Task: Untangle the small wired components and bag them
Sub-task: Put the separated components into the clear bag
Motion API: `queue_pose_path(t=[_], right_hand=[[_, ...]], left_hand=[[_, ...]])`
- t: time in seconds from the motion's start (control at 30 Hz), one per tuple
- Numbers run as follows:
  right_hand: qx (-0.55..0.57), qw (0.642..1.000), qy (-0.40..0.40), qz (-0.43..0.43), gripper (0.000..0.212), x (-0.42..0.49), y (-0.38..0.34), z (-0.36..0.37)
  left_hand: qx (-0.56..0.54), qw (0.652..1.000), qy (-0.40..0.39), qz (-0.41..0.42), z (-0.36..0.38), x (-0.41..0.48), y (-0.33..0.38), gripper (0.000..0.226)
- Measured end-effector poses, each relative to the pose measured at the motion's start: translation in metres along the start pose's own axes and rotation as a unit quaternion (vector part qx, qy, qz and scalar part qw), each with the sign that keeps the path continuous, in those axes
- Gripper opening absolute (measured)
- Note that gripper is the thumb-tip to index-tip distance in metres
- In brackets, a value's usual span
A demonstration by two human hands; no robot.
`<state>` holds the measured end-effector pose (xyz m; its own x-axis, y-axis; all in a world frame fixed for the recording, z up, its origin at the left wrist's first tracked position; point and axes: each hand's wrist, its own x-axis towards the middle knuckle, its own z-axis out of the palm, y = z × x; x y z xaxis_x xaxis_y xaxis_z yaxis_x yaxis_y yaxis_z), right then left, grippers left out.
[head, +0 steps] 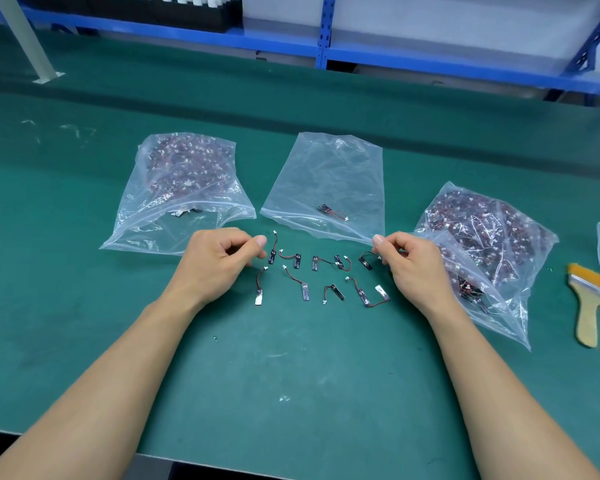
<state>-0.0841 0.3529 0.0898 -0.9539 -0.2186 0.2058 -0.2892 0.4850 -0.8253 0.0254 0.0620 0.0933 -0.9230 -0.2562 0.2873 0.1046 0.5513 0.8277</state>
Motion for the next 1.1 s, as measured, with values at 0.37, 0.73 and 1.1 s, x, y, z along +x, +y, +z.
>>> queue_pose_path(t=[0.37,0.73,1.1], right_hand=[[0.015,1.0,0.002,0.011,0.038,0.002,0.001,0.001],[0.112,0.993,0.012,0.032,0.053,0.003,-0.002,0.001],[0.041,0.999,0.019,-0.012,0.047,-0.007,-0.007,-0.002]], left_hand=[[0.223,0.946,-0.228,0.055,0.026,-0.012,0.013,0.11],[0.246,0.923,-0.256,0.148,0.121,0.001,0.063,0.102],[0.021,0.98,-0.17,0.105,0.112,0.007,0.059,0.026]])
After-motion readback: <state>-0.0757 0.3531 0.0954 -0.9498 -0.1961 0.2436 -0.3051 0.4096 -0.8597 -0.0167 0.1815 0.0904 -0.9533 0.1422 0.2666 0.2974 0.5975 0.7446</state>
